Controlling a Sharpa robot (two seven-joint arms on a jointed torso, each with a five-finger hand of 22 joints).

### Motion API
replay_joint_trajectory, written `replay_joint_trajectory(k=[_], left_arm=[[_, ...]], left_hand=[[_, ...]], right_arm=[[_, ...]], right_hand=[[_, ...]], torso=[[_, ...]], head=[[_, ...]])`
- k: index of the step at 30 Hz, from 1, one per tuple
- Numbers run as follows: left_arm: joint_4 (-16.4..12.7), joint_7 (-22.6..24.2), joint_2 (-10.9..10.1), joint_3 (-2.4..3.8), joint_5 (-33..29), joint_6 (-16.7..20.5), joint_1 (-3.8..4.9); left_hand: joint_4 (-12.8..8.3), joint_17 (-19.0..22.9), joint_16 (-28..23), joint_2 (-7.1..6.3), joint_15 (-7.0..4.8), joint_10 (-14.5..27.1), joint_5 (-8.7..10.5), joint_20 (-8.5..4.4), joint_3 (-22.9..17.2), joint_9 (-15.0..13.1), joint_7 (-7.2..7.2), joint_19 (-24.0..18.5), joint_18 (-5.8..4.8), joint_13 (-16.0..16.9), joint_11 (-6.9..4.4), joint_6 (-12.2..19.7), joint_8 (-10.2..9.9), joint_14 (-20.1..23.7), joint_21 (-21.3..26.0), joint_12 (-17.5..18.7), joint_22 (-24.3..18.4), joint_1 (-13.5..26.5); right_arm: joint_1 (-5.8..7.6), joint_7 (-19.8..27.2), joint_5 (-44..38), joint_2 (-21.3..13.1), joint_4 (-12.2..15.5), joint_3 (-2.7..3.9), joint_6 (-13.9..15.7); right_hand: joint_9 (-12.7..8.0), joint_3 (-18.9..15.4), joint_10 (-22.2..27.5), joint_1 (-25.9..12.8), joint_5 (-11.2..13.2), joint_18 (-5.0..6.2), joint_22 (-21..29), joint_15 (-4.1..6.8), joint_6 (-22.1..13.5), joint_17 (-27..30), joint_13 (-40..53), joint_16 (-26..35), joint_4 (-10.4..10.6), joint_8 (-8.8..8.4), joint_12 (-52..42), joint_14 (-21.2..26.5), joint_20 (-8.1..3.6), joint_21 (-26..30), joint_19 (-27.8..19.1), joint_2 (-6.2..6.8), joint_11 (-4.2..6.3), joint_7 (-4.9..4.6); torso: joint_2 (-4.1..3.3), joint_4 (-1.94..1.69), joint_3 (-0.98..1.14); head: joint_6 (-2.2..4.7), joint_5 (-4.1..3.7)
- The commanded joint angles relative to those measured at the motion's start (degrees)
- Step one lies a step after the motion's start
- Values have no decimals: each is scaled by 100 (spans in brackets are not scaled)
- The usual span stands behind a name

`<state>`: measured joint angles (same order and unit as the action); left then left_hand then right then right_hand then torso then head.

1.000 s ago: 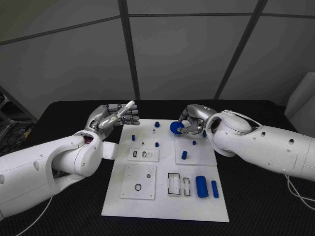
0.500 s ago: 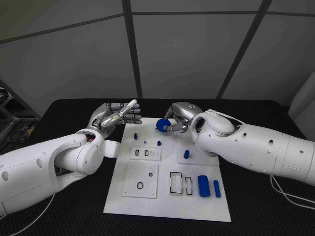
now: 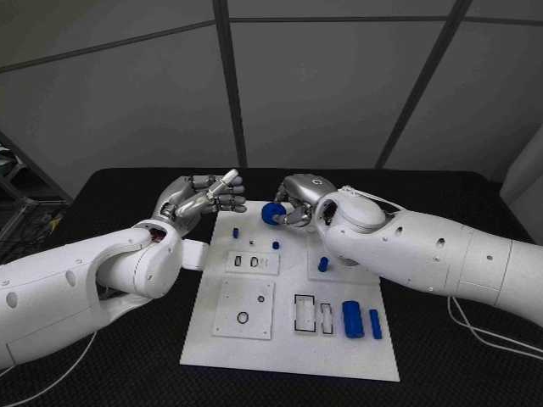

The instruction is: Assemble the parts on the task board

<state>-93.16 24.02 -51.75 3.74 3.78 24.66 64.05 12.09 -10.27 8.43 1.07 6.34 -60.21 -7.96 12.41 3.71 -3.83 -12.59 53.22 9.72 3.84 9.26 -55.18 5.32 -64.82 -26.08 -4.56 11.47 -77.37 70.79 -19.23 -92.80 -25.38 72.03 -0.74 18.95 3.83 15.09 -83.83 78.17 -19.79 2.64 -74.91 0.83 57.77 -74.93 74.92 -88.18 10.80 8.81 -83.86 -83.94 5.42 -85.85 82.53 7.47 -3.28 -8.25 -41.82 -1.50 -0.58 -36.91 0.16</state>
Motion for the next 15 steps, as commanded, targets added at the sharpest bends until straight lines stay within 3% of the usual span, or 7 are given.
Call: replay_joint_trajectory(k=[1,15], left_arm=[[-5,28,4,5,34,-74,9],[-20,22,-12,5,33,-70,12]], left_hand=[[-14,-9,-35,39,31,10,23,5,35,7,-36,-34,57,-6,49,12,-38,8,-36,22,7,36],[-17,-11,-46,38,33,10,22,7,38,6,-35,-43,56,-6,49,10,-41,16,-35,26,6,35]], right_arm=[[11,32,-91,53,-61,-7,-180],[6,54,-92,160,-200,-44,-447]], right_hand=[[3,31,-229,7,39,-43,-547,25,97,-1047,836,-21,8,21,-11,-511,-3,-16,46,6,35,46],[-2,24,-201,-24,96,-38,-526,15,71,-1032,800,-16,-2,-27,27,-508,2,-7,28,33,23,32]], torso=[[10,-1,1],[9,12,5]], head=[[-8,15],[-31,38]])
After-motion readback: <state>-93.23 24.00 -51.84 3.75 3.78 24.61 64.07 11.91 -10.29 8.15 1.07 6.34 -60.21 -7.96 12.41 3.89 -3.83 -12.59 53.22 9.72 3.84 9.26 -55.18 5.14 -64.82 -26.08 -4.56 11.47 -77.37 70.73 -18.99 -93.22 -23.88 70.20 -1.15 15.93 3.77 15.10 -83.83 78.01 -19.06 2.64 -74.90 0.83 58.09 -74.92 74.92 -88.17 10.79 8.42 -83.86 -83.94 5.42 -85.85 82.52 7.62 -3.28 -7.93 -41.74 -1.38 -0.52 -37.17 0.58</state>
